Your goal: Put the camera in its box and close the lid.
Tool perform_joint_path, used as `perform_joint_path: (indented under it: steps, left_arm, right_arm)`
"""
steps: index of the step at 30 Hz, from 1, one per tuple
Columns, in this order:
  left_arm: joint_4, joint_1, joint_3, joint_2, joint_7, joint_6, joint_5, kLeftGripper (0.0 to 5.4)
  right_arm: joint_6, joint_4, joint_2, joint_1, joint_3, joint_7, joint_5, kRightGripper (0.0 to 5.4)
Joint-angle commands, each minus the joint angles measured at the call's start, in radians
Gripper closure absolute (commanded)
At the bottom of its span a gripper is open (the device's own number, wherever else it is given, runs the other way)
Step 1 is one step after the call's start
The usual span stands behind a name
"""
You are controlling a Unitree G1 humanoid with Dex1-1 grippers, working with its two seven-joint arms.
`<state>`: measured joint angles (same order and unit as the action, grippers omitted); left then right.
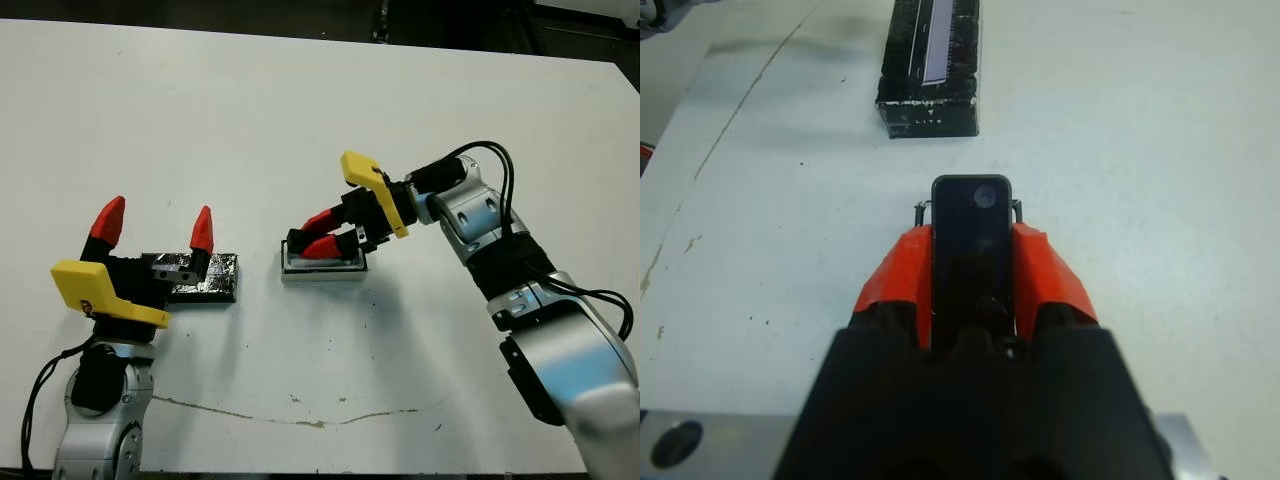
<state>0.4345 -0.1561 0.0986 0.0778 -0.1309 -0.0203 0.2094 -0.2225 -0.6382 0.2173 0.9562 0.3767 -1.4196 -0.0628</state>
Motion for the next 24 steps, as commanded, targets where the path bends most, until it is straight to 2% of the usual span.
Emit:
perform_joint_path:
  steps: [1, 9, 20, 24]
  left_arm:
    - [0.007, -0.013, 0.001, 0.007, 0.004, 0.021, -0.005, 0.00]
    - [0.020, -0.012, 0.002, 0.009, 0.002, 0.043, 0.001, 0.00]
    - [0.033, -0.014, 0.003, 0.001, 0.005, 0.058, 0.010, 0.00]
    - [0.030, -0.012, 0.002, 0.002, 0.004, 0.053, 0.008, 0.00]
  right_arm:
    - [-0.011, -0.014, 0.023, -0.032, 0.008, 0.006, 0.019, 3.74]
    - [-0.022, -0.032, 0.024, -0.035, 0.005, 0.000, 0.014, 3.74]
    - [0.037, -0.044, 0.036, -0.040, -0.001, -0.001, 0.017, 3.74]
    - [0.034, -0.047, 0.037, -0.041, -0.003, -0.005, 0.014, 3.74]
